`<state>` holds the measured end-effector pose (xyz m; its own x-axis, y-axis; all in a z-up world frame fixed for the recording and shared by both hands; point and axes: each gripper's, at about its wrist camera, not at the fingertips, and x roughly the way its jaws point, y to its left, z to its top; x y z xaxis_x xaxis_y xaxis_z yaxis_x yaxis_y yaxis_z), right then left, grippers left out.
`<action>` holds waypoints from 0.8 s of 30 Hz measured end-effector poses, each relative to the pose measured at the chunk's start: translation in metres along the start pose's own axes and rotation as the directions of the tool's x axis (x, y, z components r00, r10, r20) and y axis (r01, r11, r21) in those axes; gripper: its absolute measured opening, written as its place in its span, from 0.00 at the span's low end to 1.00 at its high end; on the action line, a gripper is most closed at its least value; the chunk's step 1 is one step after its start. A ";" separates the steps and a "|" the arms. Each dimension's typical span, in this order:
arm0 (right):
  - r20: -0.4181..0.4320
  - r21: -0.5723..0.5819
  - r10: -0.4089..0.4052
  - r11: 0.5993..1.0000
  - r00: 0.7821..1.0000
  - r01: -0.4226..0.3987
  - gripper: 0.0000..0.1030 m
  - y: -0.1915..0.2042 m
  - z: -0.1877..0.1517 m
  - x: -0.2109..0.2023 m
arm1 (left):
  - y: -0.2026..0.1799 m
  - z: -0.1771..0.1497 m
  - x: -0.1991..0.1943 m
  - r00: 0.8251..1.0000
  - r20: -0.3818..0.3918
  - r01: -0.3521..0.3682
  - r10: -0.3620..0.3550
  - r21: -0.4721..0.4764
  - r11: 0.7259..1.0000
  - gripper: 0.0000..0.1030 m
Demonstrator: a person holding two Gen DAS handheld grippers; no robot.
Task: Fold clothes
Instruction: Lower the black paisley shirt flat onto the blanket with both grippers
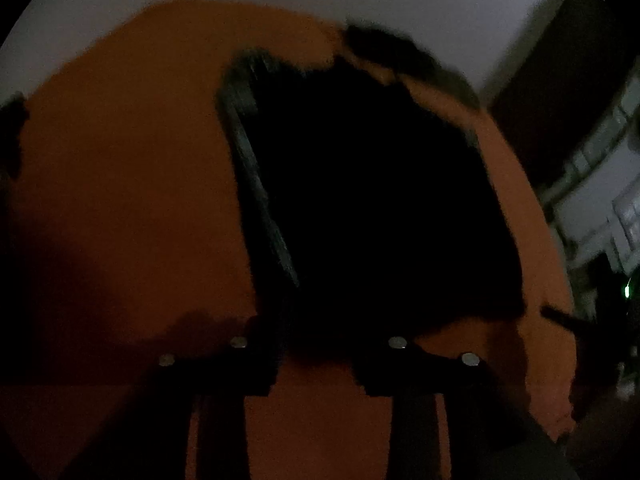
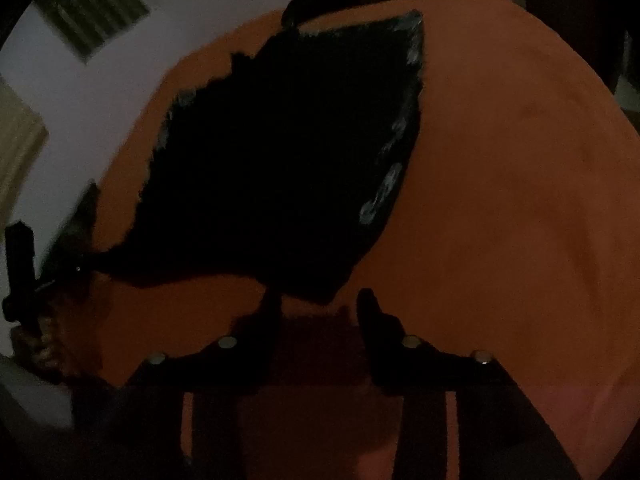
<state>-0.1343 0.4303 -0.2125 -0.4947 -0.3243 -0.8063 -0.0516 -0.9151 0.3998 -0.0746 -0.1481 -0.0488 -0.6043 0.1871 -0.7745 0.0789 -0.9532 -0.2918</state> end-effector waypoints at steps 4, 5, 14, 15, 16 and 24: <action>0.045 0.108 0.046 0.993 0.998 -0.050 0.50 -0.031 0.047 0.011 | 0.027 0.084 0.043 0.999 -0.027 -0.034 0.034 0.008 0.999 0.65; 0.048 0.132 0.045 0.990 0.998 -0.051 0.50 -0.039 0.058 0.019 | 0.034 0.104 0.064 0.997 -0.055 -0.055 0.055 0.007 0.998 0.65; 0.089 0.219 0.039 0.974 0.995 -0.057 0.50 -0.073 0.114 0.063 | 0.113 0.183 0.213 0.979 -0.204 -0.057 -0.012 -0.326 0.944 0.65; 0.086 0.212 0.036 0.976 0.996 -0.054 0.50 -0.075 0.118 0.065 | 0.119 0.189 0.216 0.983 -0.181 -0.058 -0.007 -0.350 0.935 0.65; 0.082 0.200 0.030 0.979 0.996 -0.046 0.50 -0.078 0.126 0.067 | 0.125 0.195 0.219 0.987 -0.161 -0.053 -0.009 -0.376 0.925 0.65; 0.089 0.139 -0.024 0.990 0.996 0.012 0.50 -0.112 0.229 0.092 | 0.115 0.226 0.235 0.997 -0.070 -0.002 -0.022 -0.316 0.949 0.03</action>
<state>-0.3729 0.5580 -0.2311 -0.5687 -0.2794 -0.7736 -0.1776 -0.8767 0.4471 -0.3866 -0.2673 -0.1375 -0.5486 0.2240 -0.8055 0.3266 -0.8295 -0.4531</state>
